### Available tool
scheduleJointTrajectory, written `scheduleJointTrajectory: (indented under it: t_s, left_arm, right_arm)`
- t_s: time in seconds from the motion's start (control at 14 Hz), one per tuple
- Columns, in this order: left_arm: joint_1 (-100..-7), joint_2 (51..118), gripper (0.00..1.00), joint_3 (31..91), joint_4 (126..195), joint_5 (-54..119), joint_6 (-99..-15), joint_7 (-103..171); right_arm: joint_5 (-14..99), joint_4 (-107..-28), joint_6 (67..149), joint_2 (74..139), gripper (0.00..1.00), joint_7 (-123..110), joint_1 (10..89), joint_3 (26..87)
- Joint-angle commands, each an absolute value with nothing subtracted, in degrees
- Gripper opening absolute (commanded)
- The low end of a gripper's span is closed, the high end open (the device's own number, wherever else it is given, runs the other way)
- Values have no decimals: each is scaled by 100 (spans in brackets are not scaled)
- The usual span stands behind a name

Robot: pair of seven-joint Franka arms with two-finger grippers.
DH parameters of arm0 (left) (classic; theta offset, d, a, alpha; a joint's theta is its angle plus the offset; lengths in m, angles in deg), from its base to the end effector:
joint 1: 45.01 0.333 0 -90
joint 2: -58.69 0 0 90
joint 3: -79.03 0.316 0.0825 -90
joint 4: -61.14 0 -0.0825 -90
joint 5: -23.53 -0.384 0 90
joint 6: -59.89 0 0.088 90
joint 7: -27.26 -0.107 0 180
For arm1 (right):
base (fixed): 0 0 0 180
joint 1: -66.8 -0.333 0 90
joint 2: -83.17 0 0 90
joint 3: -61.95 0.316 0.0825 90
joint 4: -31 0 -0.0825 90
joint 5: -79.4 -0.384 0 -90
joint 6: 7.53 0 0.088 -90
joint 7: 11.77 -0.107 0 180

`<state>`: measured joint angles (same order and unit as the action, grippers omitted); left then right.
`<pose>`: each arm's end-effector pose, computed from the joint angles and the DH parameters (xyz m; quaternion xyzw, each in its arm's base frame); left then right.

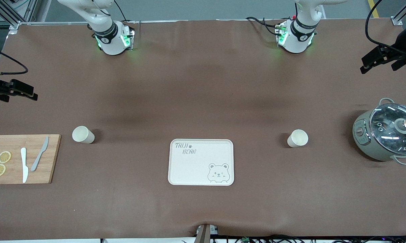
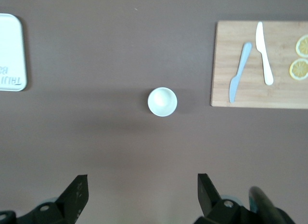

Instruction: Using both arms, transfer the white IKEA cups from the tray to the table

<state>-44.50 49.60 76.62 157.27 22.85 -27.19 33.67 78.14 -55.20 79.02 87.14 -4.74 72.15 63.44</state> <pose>0.4986 -0.0171 0.6533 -0.9992 -0.0399 -0.0009 0.0092 0.5683 -0.0364 0.6116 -0.9990 -0.0280 0.0303 0.0148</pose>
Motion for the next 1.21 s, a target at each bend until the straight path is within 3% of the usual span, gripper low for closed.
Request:
scheduleJointTrajectory:
  t_s: [0.0,0.14,0.29,0.5,0.71,1.14]
  left_arm:
    - [-4448,4946,100,7578,15685,2221,-2739,3280]
    - [-4448,4955,100,7569,15685,2229,-2695,3262]
    - [-4422,4955,100,7578,15685,2247,-2668,3254]
    - [-4404,4973,100,7587,15685,2238,-2668,3262]
    - [-4404,4973,100,7587,15676,2265,-2686,3262]
    - [-4431,5008,100,7596,15571,2247,-2668,3359]
  right_arm:
    - [7923,-5275,7572,8599,100,-456,7093,6379]
    - [7914,-5459,7394,8424,100,-473,7058,6370]
    - [7870,-5932,7884,8152,100,-465,7172,6327]
    - [7888,-5987,7283,8167,100,-569,7207,6335]
    - [7800,-5418,7280,8247,100,-570,7445,6282]
    - [7615,-5750,7385,8124,100,-1300,7436,6300]
